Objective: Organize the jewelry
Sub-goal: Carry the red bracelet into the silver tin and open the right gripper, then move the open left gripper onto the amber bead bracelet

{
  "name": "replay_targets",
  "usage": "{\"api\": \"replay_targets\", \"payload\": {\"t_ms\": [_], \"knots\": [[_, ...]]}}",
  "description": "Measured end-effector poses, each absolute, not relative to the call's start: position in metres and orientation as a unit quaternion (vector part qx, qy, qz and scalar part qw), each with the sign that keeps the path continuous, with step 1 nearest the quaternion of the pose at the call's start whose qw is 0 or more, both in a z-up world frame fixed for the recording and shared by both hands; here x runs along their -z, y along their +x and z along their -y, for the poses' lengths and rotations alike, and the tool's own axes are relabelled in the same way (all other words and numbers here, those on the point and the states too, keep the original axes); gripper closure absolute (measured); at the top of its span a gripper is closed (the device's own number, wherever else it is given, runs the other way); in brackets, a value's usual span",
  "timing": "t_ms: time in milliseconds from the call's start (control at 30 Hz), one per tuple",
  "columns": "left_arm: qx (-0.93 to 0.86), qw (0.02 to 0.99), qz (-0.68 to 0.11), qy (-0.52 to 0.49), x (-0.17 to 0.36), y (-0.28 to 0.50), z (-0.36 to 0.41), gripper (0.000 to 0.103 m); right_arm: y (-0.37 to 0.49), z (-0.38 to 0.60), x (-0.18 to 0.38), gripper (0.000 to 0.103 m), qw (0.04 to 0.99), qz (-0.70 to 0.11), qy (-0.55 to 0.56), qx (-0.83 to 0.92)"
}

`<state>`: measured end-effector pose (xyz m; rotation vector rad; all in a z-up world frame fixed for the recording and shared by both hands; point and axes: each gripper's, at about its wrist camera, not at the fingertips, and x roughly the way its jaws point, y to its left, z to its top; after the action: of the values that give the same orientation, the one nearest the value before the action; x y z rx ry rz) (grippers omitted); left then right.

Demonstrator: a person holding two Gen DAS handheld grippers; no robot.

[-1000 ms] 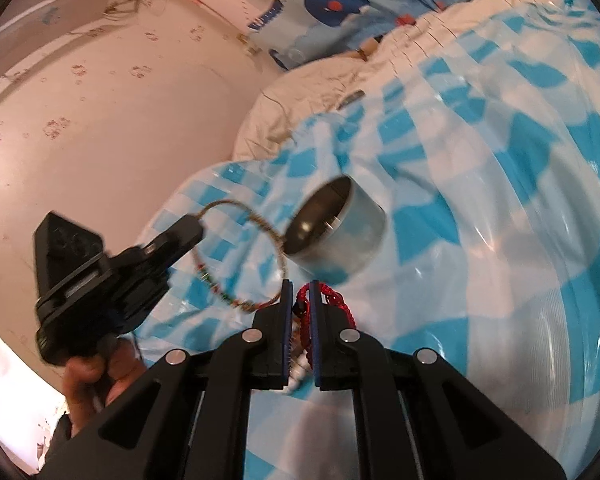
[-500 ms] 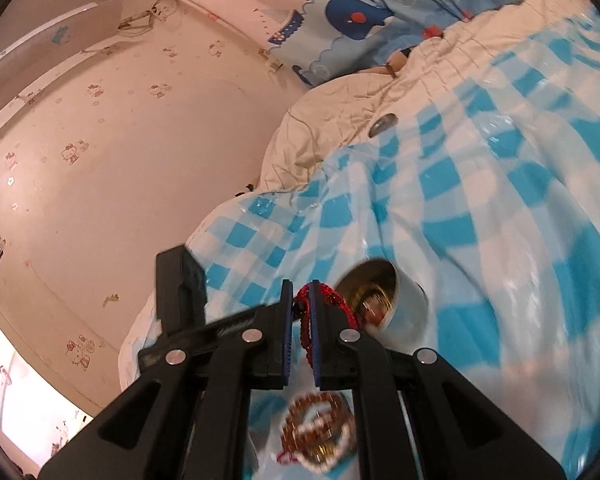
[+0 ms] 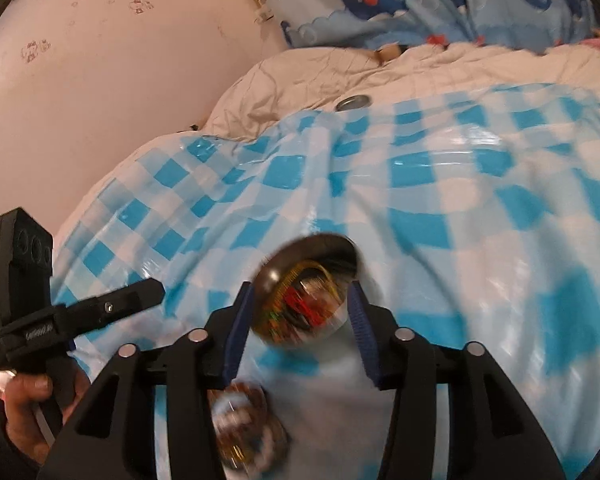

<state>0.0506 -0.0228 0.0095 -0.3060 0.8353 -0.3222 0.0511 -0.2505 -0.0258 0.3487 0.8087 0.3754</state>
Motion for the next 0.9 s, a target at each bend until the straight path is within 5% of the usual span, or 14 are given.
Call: {"api": "replay_targets", "payload": {"t_ms": [900], "knots": [[0.149, 0.907, -0.389, -0.065, 0.046, 0.004, 0.063, 0.025, -0.023, 0.252, 0.072, 0.035, 0.890, -0.395, 0.167, -0.153]]}}
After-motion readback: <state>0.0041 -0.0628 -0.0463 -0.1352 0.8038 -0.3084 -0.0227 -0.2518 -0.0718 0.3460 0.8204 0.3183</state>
